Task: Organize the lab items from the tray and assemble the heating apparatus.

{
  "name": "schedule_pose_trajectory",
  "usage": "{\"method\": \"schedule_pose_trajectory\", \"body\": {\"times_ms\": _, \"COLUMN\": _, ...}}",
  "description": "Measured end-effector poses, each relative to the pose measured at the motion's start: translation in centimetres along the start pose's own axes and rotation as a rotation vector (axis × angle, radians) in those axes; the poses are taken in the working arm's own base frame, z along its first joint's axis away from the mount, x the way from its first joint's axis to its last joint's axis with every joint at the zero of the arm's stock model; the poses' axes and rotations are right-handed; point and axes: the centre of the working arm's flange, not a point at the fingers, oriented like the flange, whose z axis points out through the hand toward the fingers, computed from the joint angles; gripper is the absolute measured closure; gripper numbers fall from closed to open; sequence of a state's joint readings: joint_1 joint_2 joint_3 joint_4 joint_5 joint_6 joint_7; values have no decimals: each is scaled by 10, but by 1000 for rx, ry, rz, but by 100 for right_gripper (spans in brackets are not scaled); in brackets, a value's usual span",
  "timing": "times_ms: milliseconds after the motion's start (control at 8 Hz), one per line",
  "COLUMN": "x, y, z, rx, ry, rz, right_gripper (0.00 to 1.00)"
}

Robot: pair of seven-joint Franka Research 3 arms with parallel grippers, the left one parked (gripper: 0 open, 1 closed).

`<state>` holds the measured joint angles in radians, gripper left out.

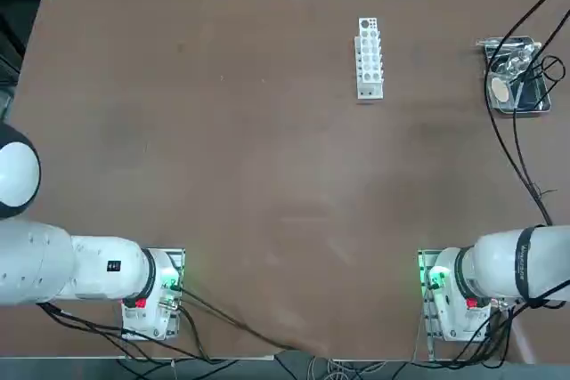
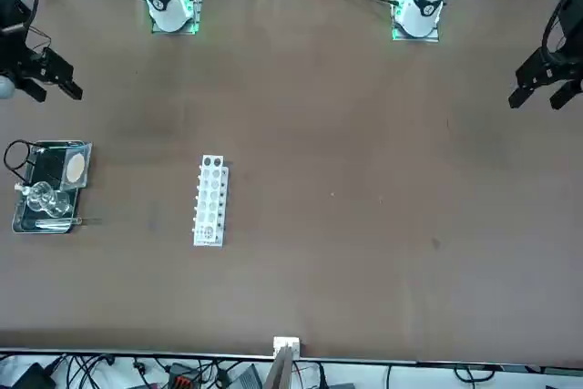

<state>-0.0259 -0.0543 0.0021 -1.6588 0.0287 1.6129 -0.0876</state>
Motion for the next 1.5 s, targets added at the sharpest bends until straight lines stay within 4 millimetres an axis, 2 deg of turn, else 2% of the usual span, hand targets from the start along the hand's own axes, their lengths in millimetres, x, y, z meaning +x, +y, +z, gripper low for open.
{"method": "schedule_pose_trajectory", "body": {"times_ms": 250, "x": 6, "y": 5, "z": 7, "rx": -15, "ry": -3, "rz": -99, "right_gripper": 0}}
{"method": "schedule_pose_trajectory", "body": {"times_ms": 1000, "x": 30, "y": 50, "z": 47, "rx": -18, "ry": -7, "rz": -370, "right_gripper": 0}}
{"method": "schedule_pose_trajectory", "body": {"times_ms": 1250, "x": 43, "y": 77, "z": 71, "rx": -22, "ry": -2, "rz": -536, "right_gripper": 0}}
{"method": "schedule_pose_trajectory", "body": {"times_ms": 1500, "x": 58, "y": 108, "z": 105, "rx": -31, "ry": 7, "rz": -726, "right_gripper": 0}}
